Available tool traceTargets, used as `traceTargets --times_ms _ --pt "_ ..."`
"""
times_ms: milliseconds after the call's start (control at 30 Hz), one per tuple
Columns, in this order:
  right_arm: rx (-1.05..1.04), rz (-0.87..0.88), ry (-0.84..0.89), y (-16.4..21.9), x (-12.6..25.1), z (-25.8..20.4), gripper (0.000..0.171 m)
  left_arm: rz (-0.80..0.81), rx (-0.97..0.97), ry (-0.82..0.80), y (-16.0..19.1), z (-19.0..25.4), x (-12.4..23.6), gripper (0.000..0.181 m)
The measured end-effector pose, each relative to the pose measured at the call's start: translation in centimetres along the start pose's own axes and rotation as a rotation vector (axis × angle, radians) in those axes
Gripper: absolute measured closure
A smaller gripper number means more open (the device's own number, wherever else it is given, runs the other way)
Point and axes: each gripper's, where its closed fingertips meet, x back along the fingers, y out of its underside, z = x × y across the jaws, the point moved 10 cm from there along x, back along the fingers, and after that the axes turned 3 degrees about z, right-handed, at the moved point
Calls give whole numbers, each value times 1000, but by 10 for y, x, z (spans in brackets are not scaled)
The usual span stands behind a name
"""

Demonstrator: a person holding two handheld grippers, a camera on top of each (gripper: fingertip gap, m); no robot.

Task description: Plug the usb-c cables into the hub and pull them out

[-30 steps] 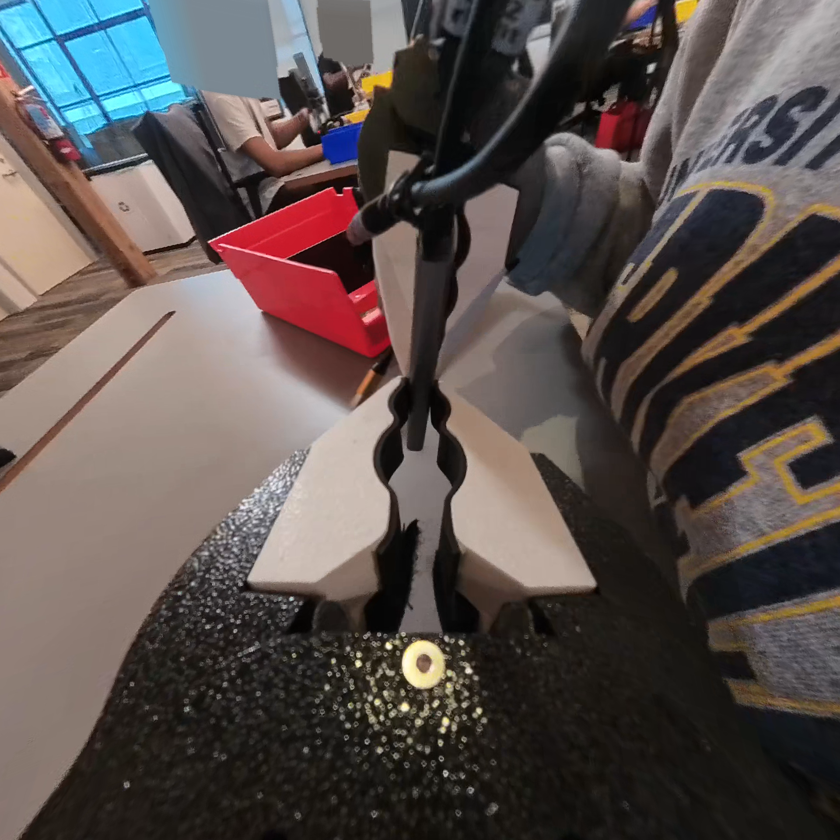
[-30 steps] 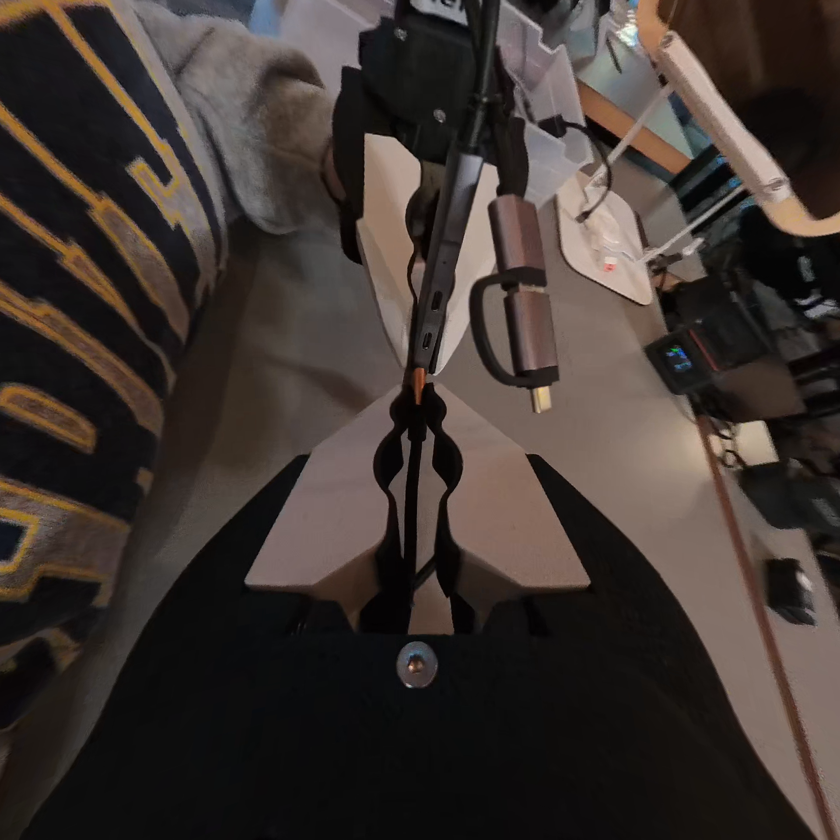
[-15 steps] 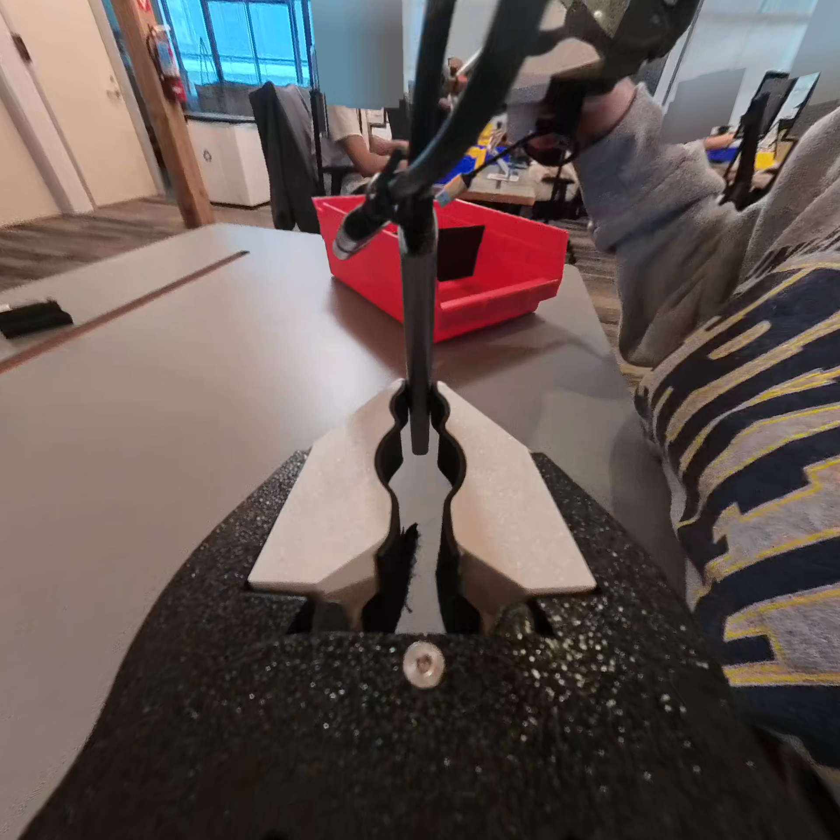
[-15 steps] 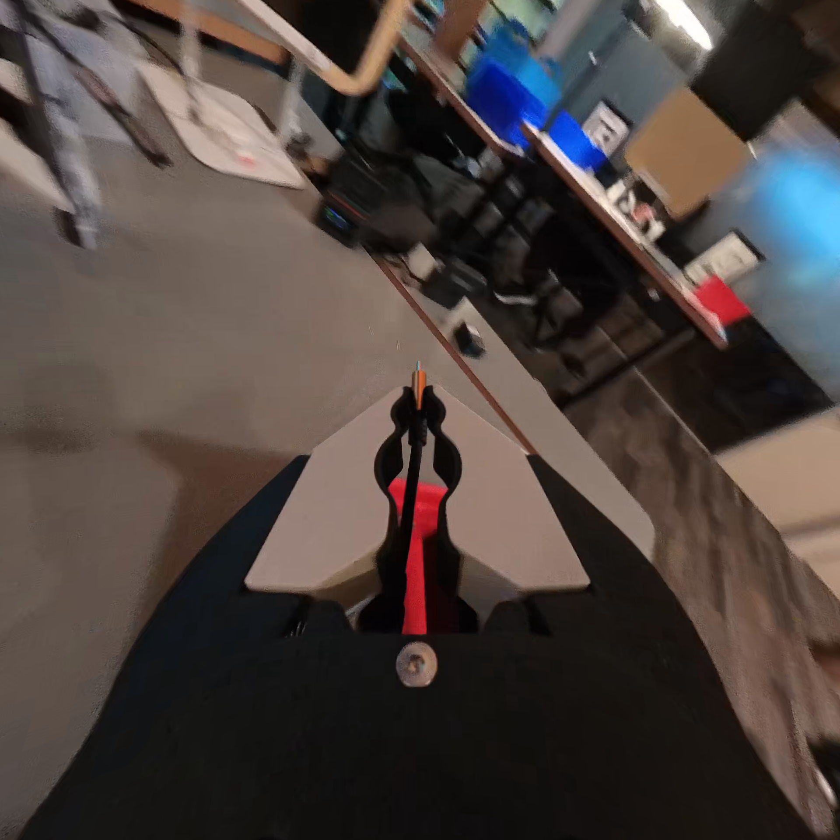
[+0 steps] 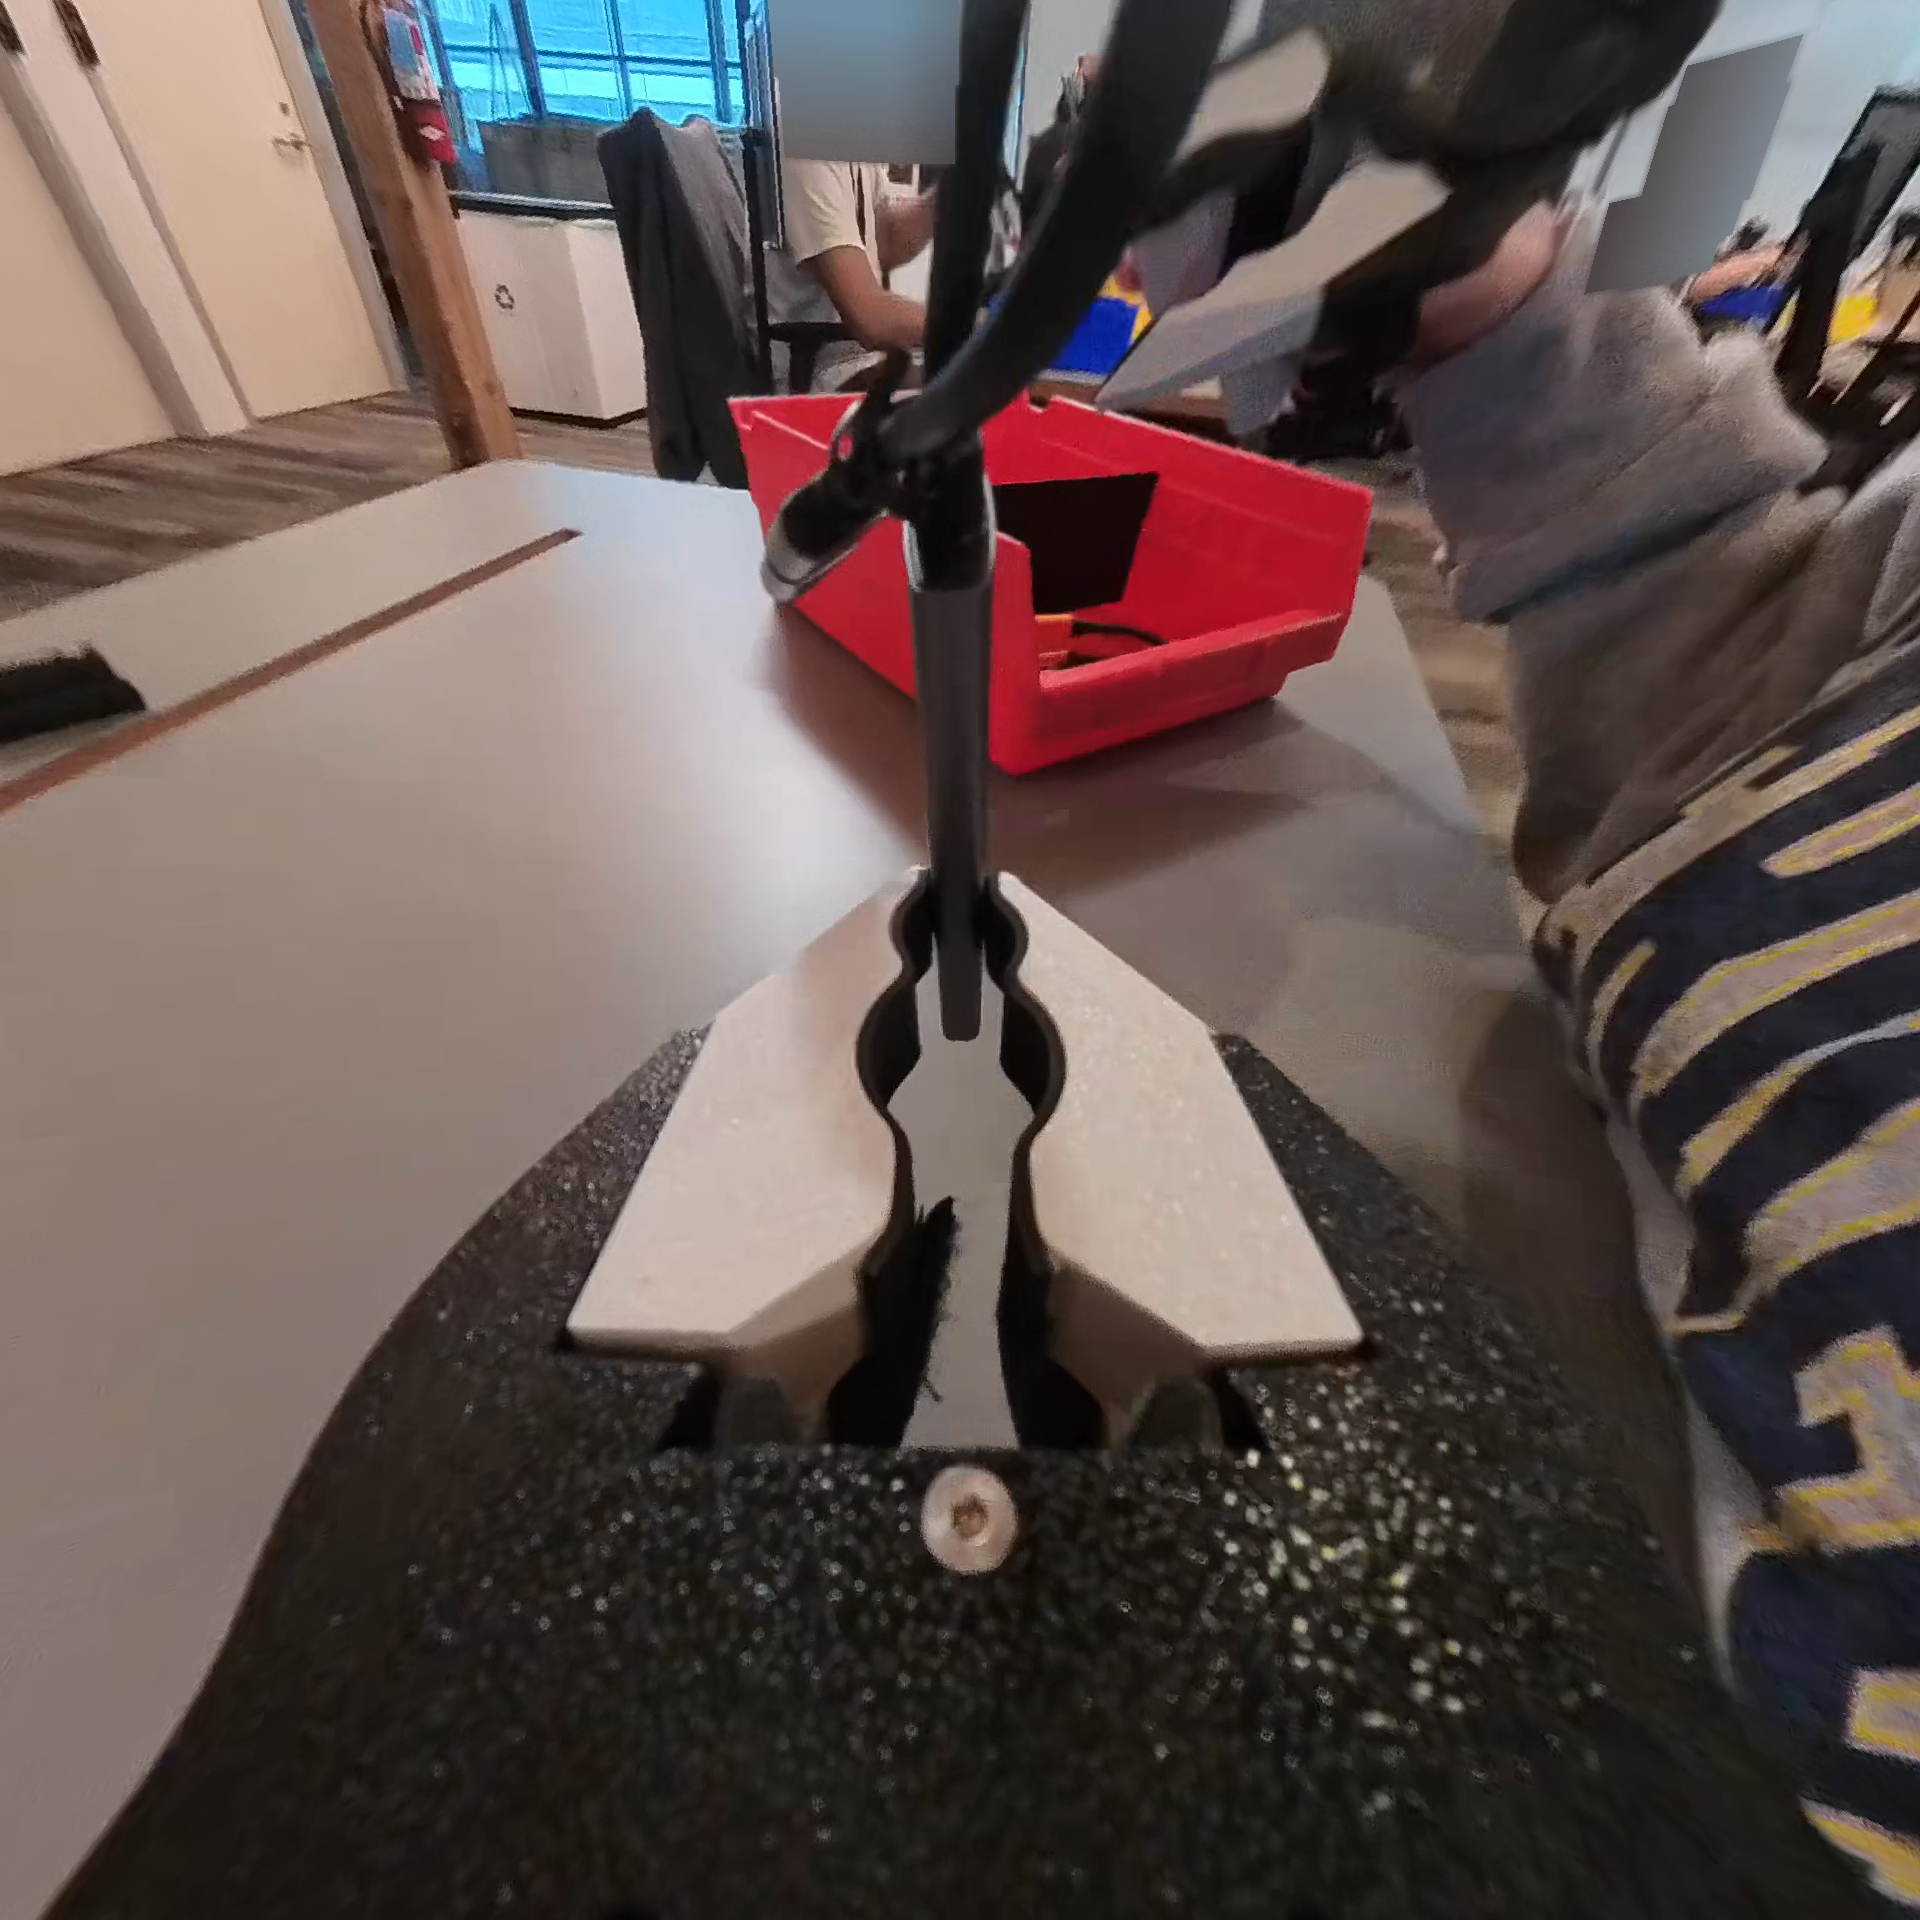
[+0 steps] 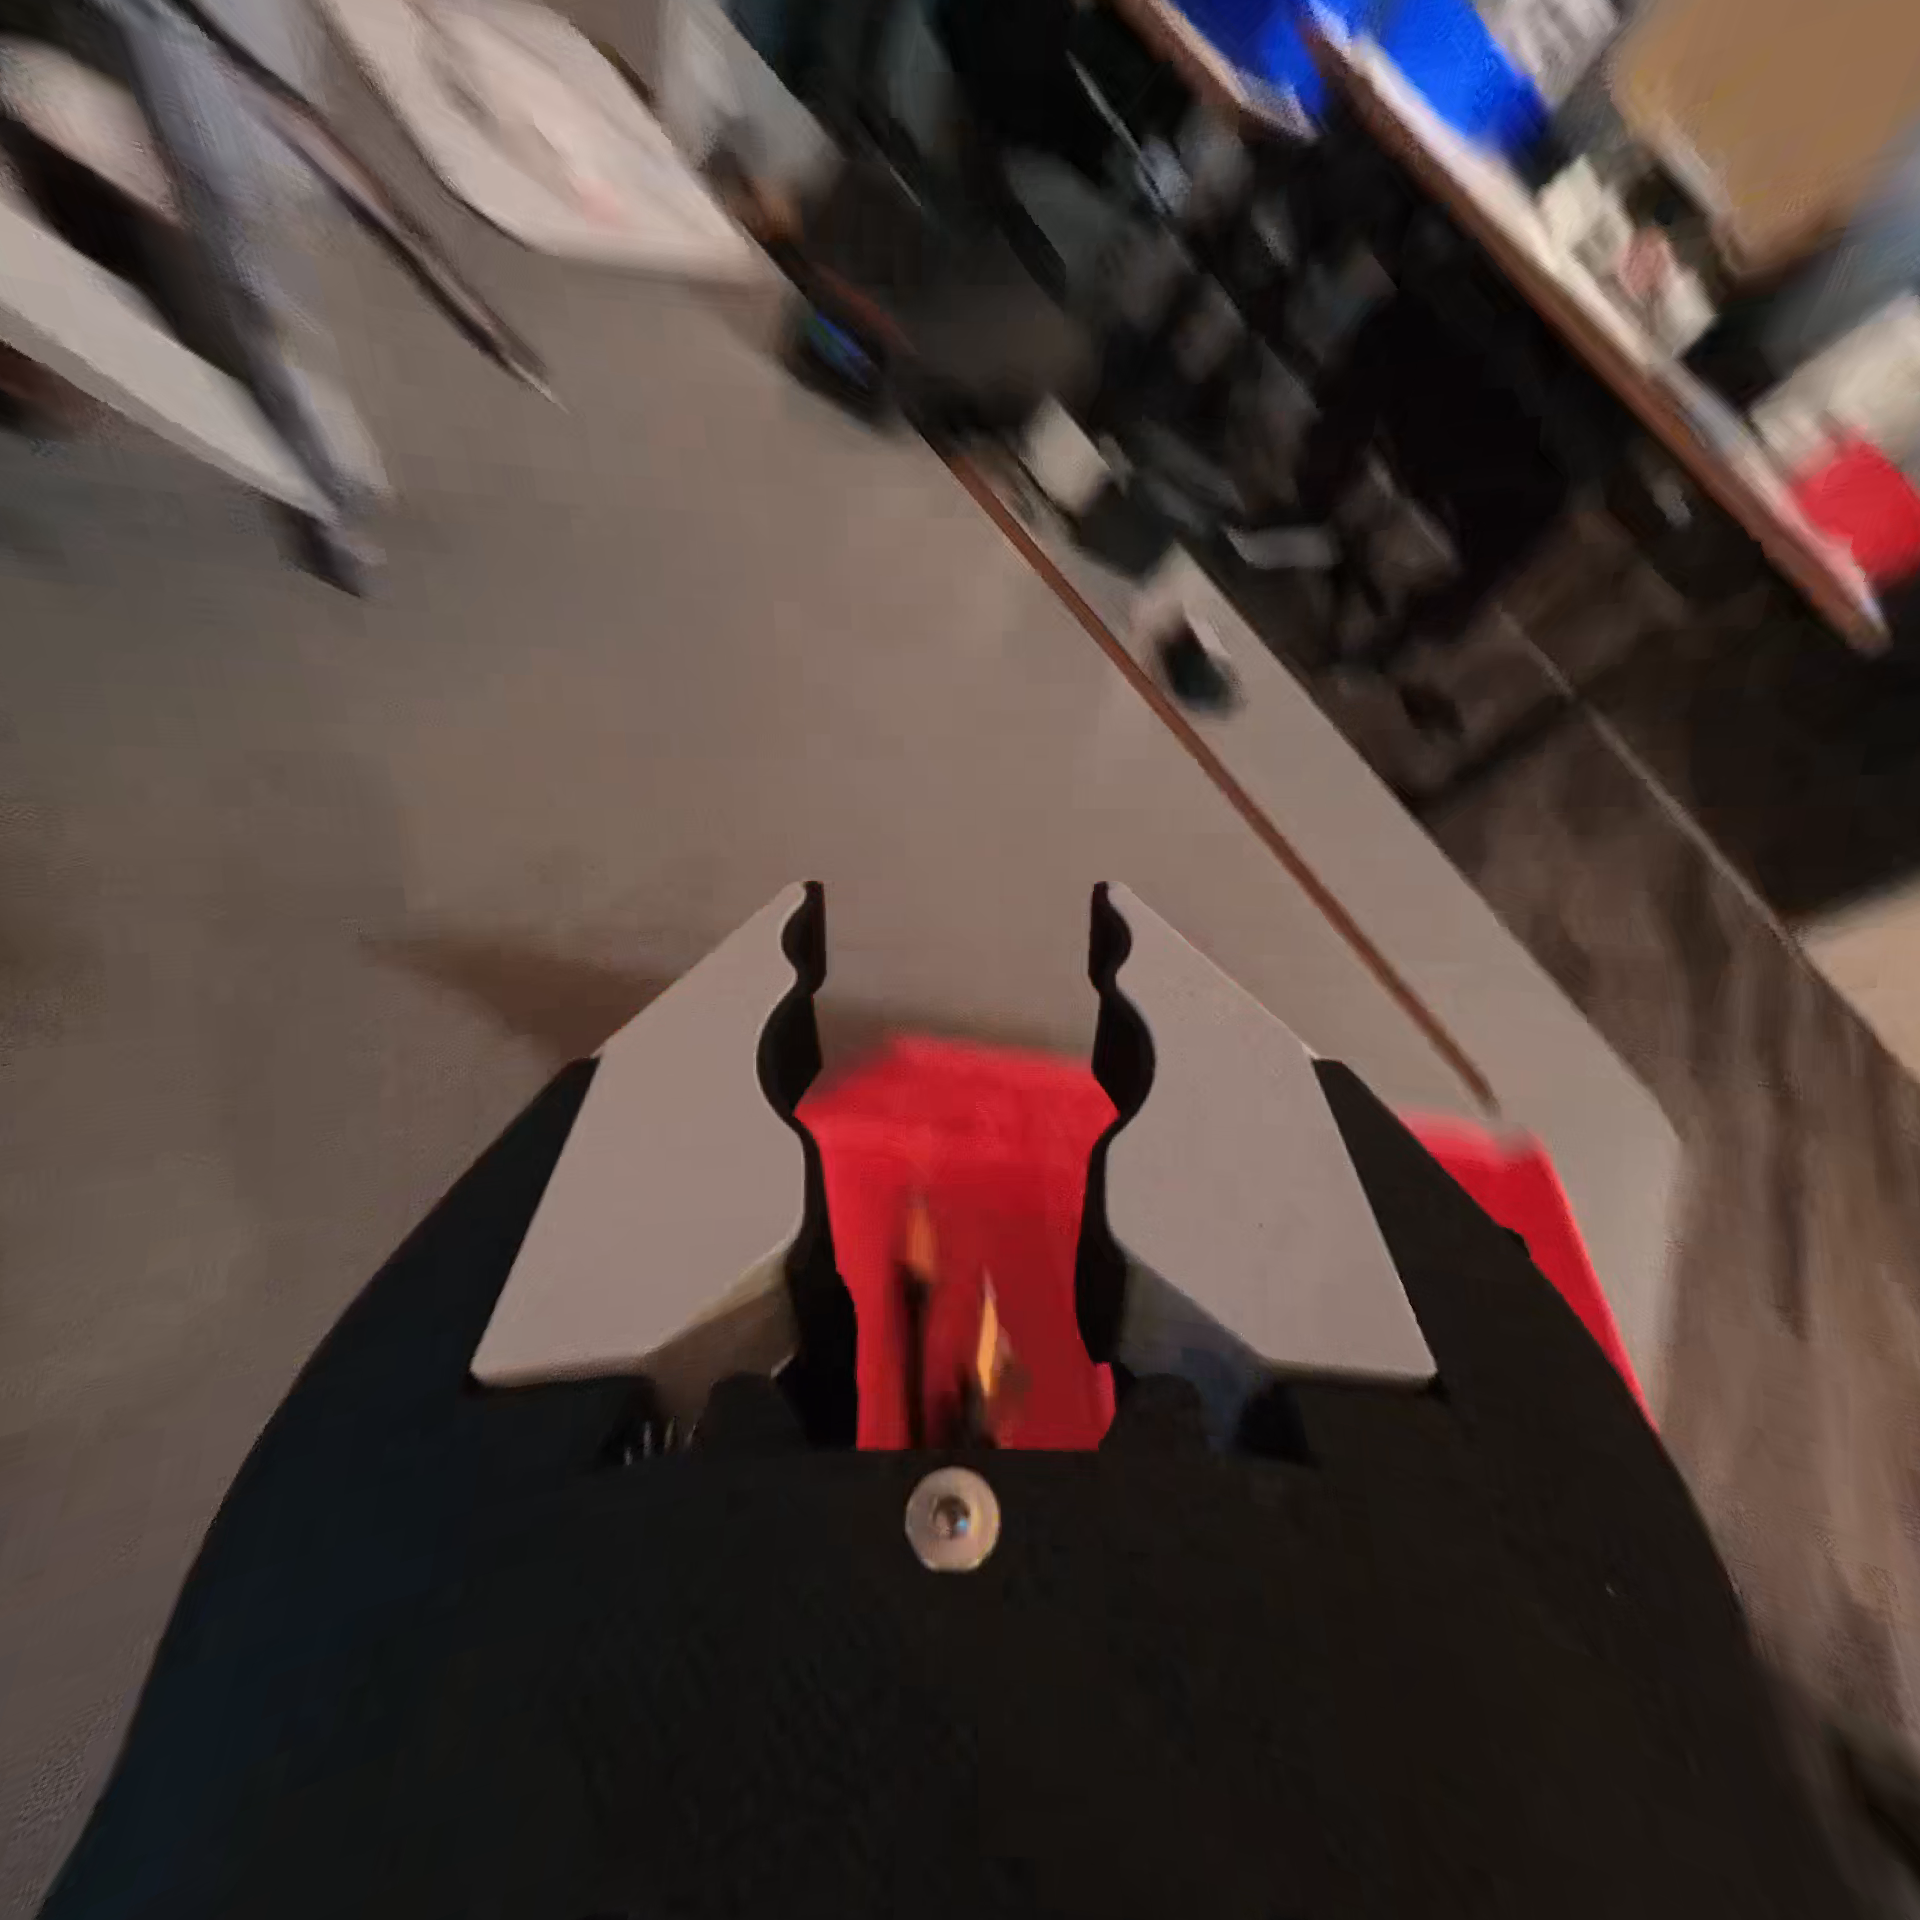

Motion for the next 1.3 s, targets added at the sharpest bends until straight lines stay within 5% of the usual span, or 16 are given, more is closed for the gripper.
traceTargets --times_ms 167,333,533,633,733,867,1033,1200,1300 --pt "128 158 -431 -54 -49 -67 117 -2 -185 32 -6 20 -15 174" --pt "108 208 -597 -66 -77 -94 121 -40 -279 105 -3 34 -20 175" --pt "159 215 -690 -64 -78 -111 160 -34 -257 108 -1 37 -23 172" --pt "188 218 -515 -61 -58 -81 161 55 -198 67 -6 33 -18 149" --pt "123 157 -142 -45 -24 -8 161 61 -128 -10 -3 21 -12 126" --pt "8 -287 312 19 12 93 160 44 -61 -82 0 11 -7 125" --pt "-103 -767 271 100 6 137 160 17 -56 -136 2 7 -7 123" --pt "-164 -891 172 135 -12 136 155 -12 -71 -177 3 3 -5 122" --pt "-189 -880 216 129 -12 133 135 2 -54 -201 2 -1 0 122"
